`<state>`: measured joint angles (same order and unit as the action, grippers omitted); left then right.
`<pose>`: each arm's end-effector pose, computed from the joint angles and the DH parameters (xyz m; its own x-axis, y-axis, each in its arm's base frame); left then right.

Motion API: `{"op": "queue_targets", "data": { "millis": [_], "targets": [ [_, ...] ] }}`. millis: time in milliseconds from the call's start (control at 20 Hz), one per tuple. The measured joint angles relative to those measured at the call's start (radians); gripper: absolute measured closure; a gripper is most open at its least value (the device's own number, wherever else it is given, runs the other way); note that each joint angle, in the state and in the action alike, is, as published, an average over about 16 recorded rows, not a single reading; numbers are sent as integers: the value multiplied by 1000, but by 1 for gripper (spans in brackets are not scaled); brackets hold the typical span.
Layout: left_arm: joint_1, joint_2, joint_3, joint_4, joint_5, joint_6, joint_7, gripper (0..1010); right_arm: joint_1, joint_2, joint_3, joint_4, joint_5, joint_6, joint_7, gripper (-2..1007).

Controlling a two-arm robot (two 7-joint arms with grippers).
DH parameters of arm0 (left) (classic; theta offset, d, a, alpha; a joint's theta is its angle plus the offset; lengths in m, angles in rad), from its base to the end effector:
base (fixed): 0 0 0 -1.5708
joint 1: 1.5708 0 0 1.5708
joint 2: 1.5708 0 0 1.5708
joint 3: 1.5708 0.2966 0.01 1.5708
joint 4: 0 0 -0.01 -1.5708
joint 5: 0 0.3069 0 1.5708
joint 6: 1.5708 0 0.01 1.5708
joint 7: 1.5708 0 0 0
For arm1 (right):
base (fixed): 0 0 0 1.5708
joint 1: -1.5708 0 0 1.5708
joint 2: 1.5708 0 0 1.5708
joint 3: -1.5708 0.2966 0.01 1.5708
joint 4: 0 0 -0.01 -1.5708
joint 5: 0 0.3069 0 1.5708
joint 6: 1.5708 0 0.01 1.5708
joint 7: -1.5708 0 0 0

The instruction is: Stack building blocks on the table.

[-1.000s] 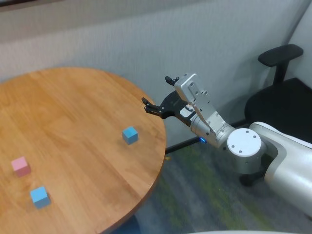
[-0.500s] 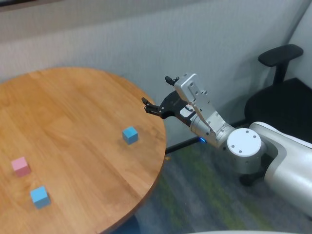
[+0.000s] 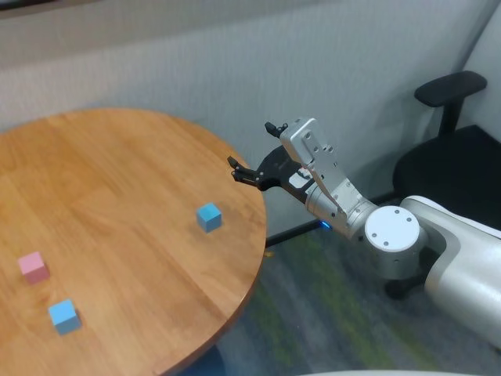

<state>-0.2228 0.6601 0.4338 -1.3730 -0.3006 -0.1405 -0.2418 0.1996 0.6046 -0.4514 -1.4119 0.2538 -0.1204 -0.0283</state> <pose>0.3646 0.1197 -0.2990 0.4925 0.7935 0.3575 -0.8695 0.4660 0.1636 0.3574 -0.0869 -0.3072 0.2922 -0.8803 0.3738 0.9553 0.2873 -0.0704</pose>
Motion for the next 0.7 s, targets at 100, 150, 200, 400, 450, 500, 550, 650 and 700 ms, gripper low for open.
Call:
{"op": "queue_targets", "data": {
  "millis": [100,150,200,400,450,500,550,650,700],
  "targets": [
    [8,11,-3,-19,-11,-5,-30,7,0,0,0,0,0,0,0,0],
    [12,16,-4,-30,-16,-6,-43,7,0,0,0,0,0,0,0,0],
    [17,21,-5,-42,-21,-7,-57,7,0,0,0,0,0,0,0,0],
    [44,40,-6,-94,-41,-7,-111,7,0,0,0,0,0,0,0,0],
    [51,44,-5,-108,-46,-6,-125,7,0,0,0,0,0,0,0,0],
    [59,48,-4,-121,-51,-6,-137,7,0,0,0,0,0,0,0,0],
    [67,52,-4,-135,-55,-5,-150,7,0,0,0,0,0,0,0,0],
    [82,60,-1,-160,-62,-5,-172,7,0,0,0,0,0,0,0,0],
    [90,63,0,-172,-65,-5,-184,7,0,0,0,0,0,0,0,0]
  ]
}}
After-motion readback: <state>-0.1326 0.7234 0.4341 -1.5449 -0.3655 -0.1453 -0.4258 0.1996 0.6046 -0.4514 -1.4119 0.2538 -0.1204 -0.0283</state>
